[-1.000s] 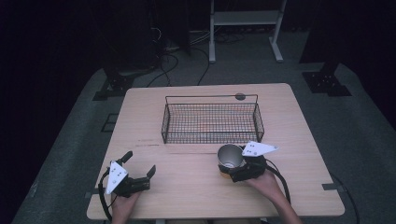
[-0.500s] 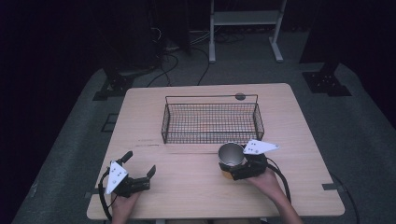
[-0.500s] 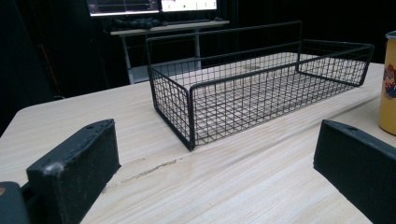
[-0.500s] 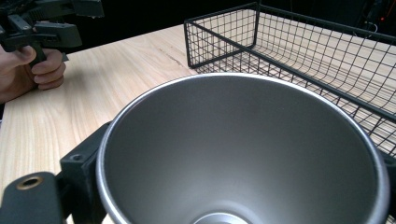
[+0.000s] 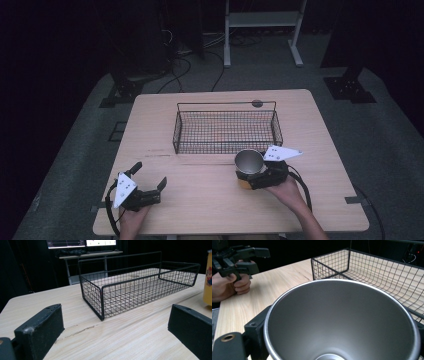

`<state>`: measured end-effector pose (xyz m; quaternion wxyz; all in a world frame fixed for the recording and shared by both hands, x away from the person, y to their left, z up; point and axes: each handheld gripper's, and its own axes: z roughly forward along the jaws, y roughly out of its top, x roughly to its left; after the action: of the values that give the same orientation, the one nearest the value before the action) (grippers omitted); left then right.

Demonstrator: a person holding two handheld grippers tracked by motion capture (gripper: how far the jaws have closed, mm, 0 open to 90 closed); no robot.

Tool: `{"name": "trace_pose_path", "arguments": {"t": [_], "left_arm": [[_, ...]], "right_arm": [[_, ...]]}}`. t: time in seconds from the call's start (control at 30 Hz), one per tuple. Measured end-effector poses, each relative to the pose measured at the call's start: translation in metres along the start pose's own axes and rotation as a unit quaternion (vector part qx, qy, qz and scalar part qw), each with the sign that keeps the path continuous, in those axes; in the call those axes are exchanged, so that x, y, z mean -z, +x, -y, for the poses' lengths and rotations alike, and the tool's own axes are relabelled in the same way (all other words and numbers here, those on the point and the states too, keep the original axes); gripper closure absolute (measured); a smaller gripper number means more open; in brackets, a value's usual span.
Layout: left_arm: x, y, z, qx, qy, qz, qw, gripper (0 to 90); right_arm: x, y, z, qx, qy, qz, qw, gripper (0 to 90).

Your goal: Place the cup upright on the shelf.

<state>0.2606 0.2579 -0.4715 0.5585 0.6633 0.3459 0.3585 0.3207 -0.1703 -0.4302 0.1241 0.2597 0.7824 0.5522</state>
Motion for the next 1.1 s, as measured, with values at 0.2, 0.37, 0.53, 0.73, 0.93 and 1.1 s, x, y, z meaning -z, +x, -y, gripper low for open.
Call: {"name": "trace_pose_path", "arguments": {"t": [0.2, 0.37, 0.53, 0.73, 0.93, 1.1], "left_arm": [[0.0, 0.0, 0.0, 0.0, 0.0, 0.0, 1.0, 0.0], [0.0, 0.0, 0.0, 0.001, 0.0, 0.0, 1.0, 0.0], [0.0, 0.0, 0.0, 0.001, 0.0, 0.0, 1.0, 0.0], [0.0, 0.001, 0.0, 0.001, 0.0, 0.001, 1.0, 0.0], [0.0, 0.001, 0.0, 0.001, 0.0, 0.001, 1.0, 0.0], [0.0, 0.001, 0.0, 0.002, 0.0, 0.001, 1.0, 0.0]], "right_arm": [[0.001, -0.005, -0.011, 0.003, -0.002, -0.001, 1.0, 9.6], [0.001, -0.008, -0.02, 0.005, 0.0, -0.006, 1.0, 9.6], [0.0, -0.011, -0.027, 0.006, -0.004, -0.008, 0.9999, 9.6], [0.0, -0.016, -0.039, 0.01, -0.005, -0.01, 0.9999, 9.6], [-0.003, -0.021, -0.05, 0.01, -0.006, -0.015, 0.9998, 9.6], [-0.006, -0.023, -0.059, 0.012, -0.013, -0.017, 0.9997, 9.6]]}}
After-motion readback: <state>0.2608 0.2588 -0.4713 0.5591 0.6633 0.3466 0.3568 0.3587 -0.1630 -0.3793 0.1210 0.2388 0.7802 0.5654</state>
